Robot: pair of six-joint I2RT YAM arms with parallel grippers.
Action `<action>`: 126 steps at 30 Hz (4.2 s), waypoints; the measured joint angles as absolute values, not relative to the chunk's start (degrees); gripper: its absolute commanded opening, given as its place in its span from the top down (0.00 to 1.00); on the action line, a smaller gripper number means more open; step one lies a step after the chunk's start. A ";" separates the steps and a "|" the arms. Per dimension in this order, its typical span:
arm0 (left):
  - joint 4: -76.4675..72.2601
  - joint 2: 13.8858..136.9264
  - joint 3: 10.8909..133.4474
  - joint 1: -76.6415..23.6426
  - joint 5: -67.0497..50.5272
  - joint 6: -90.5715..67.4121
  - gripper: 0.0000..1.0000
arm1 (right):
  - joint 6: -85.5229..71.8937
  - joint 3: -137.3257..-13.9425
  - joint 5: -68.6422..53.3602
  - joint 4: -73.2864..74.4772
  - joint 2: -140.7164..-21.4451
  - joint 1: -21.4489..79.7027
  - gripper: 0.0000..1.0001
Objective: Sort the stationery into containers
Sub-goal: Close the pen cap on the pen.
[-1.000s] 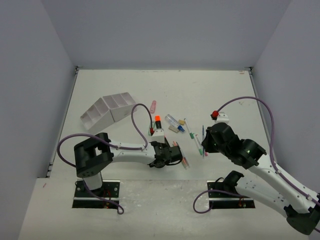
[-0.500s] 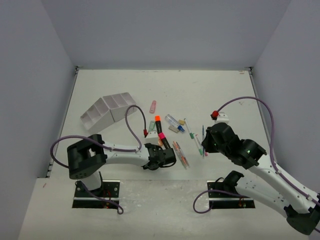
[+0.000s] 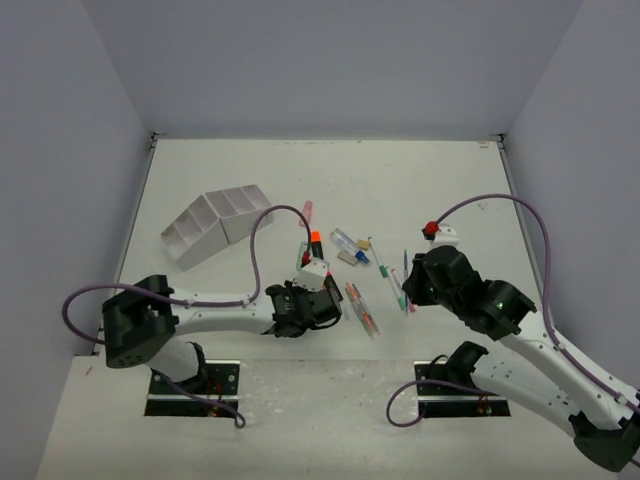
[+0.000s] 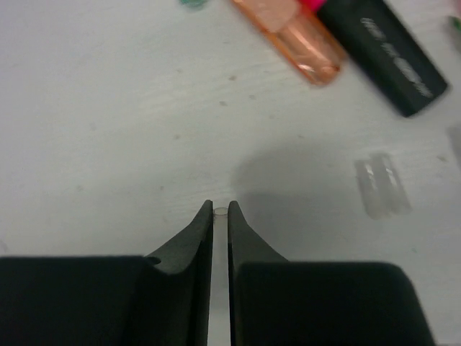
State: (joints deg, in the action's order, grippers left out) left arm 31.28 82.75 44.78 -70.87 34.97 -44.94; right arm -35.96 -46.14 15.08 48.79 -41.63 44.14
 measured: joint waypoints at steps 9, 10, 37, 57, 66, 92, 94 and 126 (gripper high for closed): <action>17.05 65.55 35.89 -70.89 16.17 -22.11 1.00 | -35.19 -45.71 13.77 48.36 -41.03 44.21 1.00; 16.42 66.29 35.87 -70.89 14.56 -20.66 1.00 | -35.07 -45.70 13.66 48.36 -40.88 44.21 1.00; 25.37 80.34 44.47 -74.41 -10.60 18.88 1.00 | -34.69 -45.50 13.45 47.13 -32.17 44.25 1.00; 20.08 91.12 47.15 -74.27 -10.58 21.81 0.77 | -35.44 -45.50 15.84 47.16 -27.40 44.25 1.00; 21.07 92.25 48.70 -74.22 -11.10 20.37 0.74 | -35.42 -45.50 15.81 47.15 -27.77 44.25 1.00; 29.84 73.87 48.25 -61.46 10.88 -30.91 0.00 | -35.36 -45.48 15.59 47.11 -28.51 44.25 1.00; 31.68 73.67 47.14 -64.31 15.47 -40.34 0.00 | -35.35 -45.47 15.57 47.10 -28.42 44.25 1.00; 54.29 85.42 52.77 -82.30 18.61 -112.01 0.57 | -33.79 -44.49 11.62 44.59 -24.25 44.25 1.00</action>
